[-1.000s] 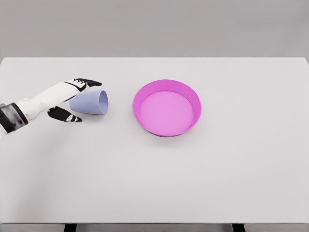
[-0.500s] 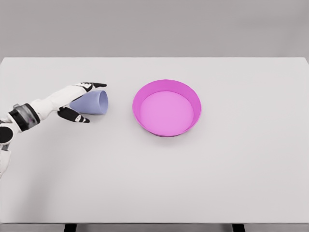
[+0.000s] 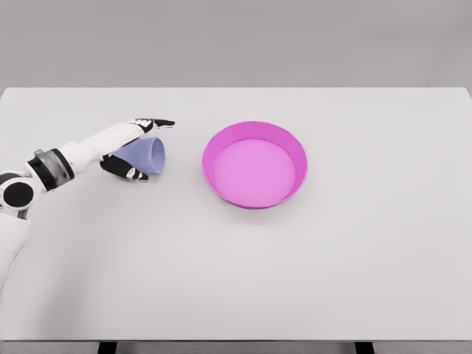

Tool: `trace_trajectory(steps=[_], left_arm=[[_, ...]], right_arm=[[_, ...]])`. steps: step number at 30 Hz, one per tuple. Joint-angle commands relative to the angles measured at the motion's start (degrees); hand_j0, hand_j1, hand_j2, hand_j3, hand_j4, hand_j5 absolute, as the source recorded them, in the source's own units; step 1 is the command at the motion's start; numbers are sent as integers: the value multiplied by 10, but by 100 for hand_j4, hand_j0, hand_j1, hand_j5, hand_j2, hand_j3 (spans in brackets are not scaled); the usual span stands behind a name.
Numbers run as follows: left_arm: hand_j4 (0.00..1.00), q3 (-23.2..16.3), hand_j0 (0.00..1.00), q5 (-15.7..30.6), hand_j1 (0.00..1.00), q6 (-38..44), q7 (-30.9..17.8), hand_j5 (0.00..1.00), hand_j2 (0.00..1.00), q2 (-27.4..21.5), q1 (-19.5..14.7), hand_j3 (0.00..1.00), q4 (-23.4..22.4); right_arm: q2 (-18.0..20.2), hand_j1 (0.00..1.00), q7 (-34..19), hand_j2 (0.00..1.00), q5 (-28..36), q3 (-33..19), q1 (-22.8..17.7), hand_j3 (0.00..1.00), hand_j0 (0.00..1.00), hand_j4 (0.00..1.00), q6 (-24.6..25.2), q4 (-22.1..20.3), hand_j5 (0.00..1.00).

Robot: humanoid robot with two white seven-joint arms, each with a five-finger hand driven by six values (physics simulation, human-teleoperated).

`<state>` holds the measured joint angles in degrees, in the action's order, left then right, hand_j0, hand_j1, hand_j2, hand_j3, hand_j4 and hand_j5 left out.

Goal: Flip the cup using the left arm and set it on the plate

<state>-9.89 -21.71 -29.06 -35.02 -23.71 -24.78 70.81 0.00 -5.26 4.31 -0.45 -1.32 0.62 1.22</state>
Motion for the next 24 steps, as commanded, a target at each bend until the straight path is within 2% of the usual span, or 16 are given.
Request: trace_trajectory(steps=[1,8,9,11,12,14,16,24], left_arm=[[100,0,100,-4,100,1,0,100,100,2,0,100,-15],[100,-2,100,-10,100,1,0,100,100,2,-2,100,-36],[100,-2,100,-25,100,1,0,100,100,2,-2,100,-36],[97,-1,97,-30,97,1,0,97,97,2,-2,97,-36],[91,0,91,-30,91,1,0,91,91,2,-3,91,-37],[86,3,86,-30,86,1,0,86,86,2,-6,86,-36],[75,4,75,-30,75,1,0,75,75,1,-6,75,-35],[69,4,69,-50,69,0,0,69,69,1,-6,69,-29]], right_arm=[[0,100,0,100,0,0,0,100,100,100,0,0,100],[0,100,0,100,0,0,0,100,100,100,0,0,100],[0,100,0,100,0,0,0,100,100,100,0,0,100],[0,100,0,100,0,0,0,100,100,100,0,0,100],[0,100,0,100,0,0,0,100,100,100,0,0,100],[0,100,0,100,0,0,0,100,100,100,0,0,100],[0,100,0,100,0,0,0,100,100,100,0,0,100],[0,100,0,100,0,0,0,100,100,100,0,0,100]])
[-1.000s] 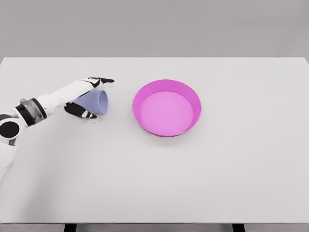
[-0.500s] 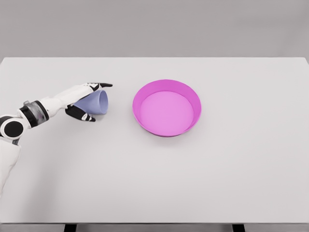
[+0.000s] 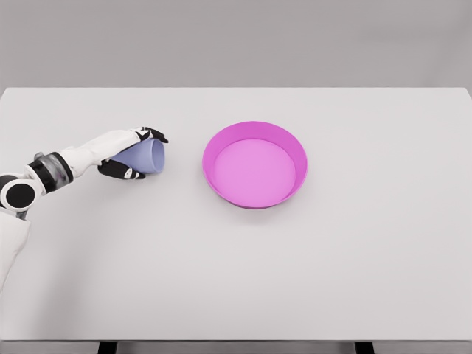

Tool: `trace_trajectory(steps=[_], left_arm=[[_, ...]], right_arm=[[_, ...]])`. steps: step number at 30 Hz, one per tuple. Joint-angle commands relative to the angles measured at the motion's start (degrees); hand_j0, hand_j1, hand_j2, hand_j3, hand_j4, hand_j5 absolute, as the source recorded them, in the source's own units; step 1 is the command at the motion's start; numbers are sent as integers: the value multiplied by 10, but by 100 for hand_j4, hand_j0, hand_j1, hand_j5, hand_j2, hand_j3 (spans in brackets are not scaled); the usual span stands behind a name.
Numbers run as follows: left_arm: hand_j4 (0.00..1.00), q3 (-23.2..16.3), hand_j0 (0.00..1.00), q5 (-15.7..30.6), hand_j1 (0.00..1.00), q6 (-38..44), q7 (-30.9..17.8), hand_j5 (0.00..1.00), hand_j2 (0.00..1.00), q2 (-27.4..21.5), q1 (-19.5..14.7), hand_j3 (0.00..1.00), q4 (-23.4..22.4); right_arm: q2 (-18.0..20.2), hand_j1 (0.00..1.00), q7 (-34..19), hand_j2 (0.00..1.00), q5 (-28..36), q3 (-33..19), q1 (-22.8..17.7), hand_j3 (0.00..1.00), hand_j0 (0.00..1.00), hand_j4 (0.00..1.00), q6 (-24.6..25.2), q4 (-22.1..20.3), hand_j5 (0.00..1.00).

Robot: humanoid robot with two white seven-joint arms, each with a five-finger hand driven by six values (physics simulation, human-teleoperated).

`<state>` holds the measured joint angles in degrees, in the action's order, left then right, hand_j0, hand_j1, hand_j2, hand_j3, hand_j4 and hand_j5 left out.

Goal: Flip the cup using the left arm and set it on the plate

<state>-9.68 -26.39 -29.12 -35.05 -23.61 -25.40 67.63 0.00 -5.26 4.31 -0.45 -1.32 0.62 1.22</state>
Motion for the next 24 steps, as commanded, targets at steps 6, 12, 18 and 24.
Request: trace_trajectory(steps=[6,12,18,24], left_arm=[[62,1,62,29,62,-8,0,62,62,8,8,62,57],[61,1,61,179,61,-59,0,61,61,22,9,61,66],[61,-16,61,265,61,-59,0,61,61,61,13,61,67],[62,-53,62,284,62,-59,0,62,62,112,15,62,83]], right_arm=[[0,100,0,100,0,0,0,100,100,100,0,0,100],[0,100,0,100,0,0,0,100,100,100,0,0,100],[0,100,0,100,0,0,0,100,100,100,0,0,100],[0,100,0,100,0,0,0,100,100,100,0,0,100]])
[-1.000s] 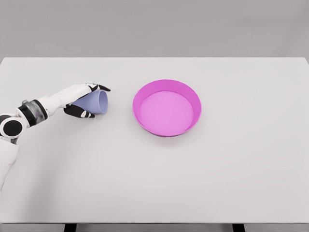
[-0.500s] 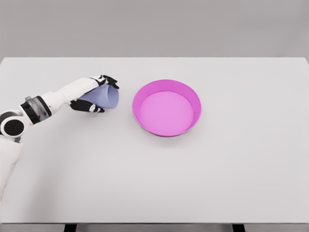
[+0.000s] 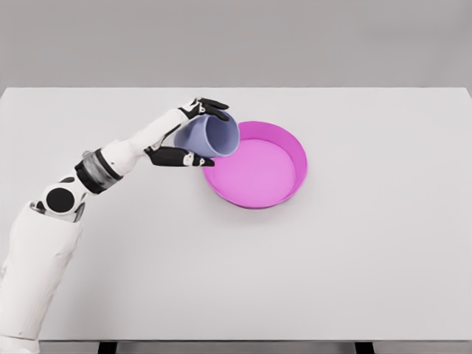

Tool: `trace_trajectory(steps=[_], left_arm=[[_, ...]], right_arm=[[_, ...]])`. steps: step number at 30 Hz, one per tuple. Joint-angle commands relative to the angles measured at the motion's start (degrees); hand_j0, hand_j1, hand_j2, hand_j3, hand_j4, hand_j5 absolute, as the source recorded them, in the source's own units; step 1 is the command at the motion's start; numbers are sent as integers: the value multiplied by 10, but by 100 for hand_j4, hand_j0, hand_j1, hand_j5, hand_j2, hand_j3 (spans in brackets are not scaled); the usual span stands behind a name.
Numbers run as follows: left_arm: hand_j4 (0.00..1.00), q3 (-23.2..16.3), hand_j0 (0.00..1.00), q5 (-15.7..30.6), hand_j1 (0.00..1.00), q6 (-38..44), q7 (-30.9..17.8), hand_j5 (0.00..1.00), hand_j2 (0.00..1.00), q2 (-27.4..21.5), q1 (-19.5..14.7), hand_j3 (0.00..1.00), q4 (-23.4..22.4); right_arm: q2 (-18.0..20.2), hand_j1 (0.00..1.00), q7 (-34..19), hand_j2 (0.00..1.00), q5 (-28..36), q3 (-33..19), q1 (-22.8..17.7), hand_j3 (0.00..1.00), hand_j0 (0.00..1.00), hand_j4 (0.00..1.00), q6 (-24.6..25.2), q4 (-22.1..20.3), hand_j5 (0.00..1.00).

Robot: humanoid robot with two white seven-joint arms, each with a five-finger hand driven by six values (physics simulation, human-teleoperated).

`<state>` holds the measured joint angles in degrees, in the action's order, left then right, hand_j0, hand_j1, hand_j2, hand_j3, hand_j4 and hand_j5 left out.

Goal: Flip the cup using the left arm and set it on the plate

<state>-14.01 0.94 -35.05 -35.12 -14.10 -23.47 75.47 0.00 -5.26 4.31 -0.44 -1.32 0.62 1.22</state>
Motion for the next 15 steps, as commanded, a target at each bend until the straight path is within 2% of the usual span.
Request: trace_trajectory(steps=[1,3,4,11,15], left_arm=[[62,-13,62,15,62,1,1,62,62,24,1,62,5],[62,-19,62,51,62,1,1,62,62,42,6,62,5],[62,-29,62,55,62,1,1,62,62,47,6,62,5],[65,-38,65,64,65,1,1,65,65,80,16,65,-8],[67,-41,67,64,67,1,1,67,67,98,11,67,-51]], right_arm=[[0,100,0,100,0,0,0,100,100,100,0,0,100],[0,100,0,100,0,0,0,100,100,100,0,0,100],[0,100,0,100,0,0,0,100,100,100,0,0,100],[0,100,0,100,0,0,0,100,100,100,0,0,100],[0,100,0,100,0,0,0,100,100,100,0,0,100]])
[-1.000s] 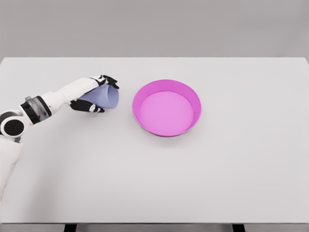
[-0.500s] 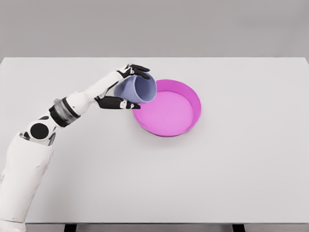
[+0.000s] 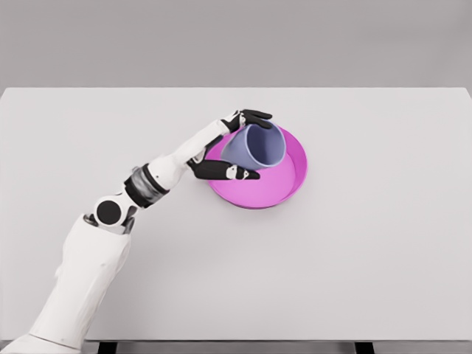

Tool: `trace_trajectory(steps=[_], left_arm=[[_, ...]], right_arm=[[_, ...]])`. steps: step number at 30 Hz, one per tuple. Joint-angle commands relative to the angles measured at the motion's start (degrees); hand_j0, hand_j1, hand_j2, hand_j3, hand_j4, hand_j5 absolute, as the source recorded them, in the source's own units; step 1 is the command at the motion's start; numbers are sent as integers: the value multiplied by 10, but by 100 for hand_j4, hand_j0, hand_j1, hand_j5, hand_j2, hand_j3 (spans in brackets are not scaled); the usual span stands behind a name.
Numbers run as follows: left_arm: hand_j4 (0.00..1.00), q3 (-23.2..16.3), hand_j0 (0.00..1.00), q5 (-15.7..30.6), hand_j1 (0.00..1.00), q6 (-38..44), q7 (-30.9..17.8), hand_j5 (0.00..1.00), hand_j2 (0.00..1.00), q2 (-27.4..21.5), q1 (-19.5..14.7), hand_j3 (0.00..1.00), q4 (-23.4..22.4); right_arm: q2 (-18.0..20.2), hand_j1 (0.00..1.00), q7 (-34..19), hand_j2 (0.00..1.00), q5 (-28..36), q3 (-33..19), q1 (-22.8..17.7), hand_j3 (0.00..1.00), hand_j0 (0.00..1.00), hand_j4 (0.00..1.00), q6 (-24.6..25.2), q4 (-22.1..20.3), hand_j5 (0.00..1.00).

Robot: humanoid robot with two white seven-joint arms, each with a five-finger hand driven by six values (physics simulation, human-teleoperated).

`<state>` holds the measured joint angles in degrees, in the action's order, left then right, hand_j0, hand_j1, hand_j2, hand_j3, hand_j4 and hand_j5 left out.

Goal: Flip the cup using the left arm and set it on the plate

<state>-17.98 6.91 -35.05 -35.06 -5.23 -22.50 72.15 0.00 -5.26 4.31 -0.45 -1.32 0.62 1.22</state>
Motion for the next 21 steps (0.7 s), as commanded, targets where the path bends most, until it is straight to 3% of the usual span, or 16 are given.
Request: trace_trajectory(steps=[1,9,21], left_arm=[[67,-1,67,6,67,0,1,67,67,13,-1,67,-32],[72,-2,72,29,72,0,1,72,72,31,-8,72,-90],[72,-26,72,65,72,0,1,72,72,43,-3,72,-110]], right_arm=[[0,100,0,100,0,0,0,100,100,100,0,0,100],[0,100,0,100,0,0,0,100,100,100,0,0,100],[0,100,0,100,0,0,0,100,100,100,0,0,100]])
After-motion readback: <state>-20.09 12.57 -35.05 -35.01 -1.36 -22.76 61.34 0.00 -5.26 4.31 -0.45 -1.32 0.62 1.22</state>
